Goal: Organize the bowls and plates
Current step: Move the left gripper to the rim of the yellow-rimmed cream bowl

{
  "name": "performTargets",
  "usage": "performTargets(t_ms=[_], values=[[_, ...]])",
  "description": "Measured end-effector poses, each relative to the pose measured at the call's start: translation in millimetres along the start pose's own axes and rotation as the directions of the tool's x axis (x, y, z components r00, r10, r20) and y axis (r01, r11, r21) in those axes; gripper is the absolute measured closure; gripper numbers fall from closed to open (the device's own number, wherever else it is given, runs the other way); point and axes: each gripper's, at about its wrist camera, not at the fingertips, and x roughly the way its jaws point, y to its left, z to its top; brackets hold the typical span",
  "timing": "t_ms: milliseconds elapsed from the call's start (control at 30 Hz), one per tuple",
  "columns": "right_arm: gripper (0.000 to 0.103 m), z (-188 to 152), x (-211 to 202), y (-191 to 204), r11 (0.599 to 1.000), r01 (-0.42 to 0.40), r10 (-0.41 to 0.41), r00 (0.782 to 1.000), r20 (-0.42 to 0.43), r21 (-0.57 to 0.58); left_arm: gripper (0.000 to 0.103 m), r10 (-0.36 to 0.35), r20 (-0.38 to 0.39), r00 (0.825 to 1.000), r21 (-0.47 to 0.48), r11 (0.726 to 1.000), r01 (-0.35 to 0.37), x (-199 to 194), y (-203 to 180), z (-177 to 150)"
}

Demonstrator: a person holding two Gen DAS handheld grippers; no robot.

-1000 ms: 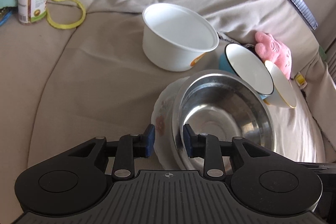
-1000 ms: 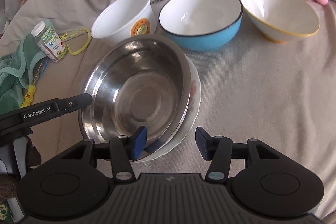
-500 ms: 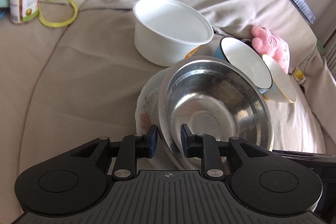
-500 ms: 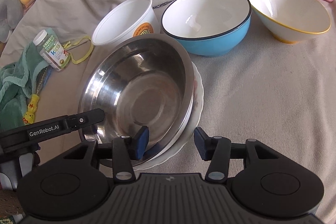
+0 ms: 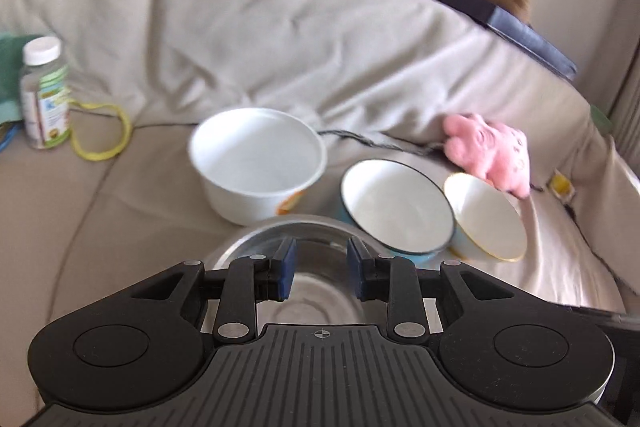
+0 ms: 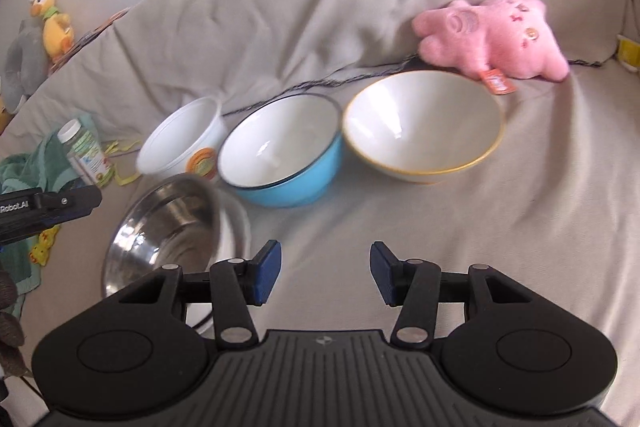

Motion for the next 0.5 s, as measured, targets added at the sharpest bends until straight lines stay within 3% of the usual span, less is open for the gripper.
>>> performTargets(t_ms=[133,300,400,500], values=[[0.054,1.1,-4.3,-53.1,0.995,0.042,-0.046,0.998,0.037,0.087,0.072,-0.088,-0.082,0.993,0.116,0.988,0.097,35.2,-60.0,1.0],[0.054,12.1,-4.0,-104.0,0.974,0.069,-0.088,0.993,0.078,0.216,0.072,-0.156,-0.158,0.975,0.249,0.949,0.192,81.8,-128.2,4.6],[0.054,23.7,2.4,-126.6,0.951,0.067,-0.1,0.99,0.095,0.303,0.072,-0.166,-0.205,0.965,0.295,0.929,0.222,107.9,-156.9,15.4],[0.054,32.8,16.3,-144.7,0.918,0.042,-0.085,0.992,0.091,0.394,0.072,-0.121,-0.198,0.973,0.379,0.906,0.19,124.5,-180.4,27.7]])
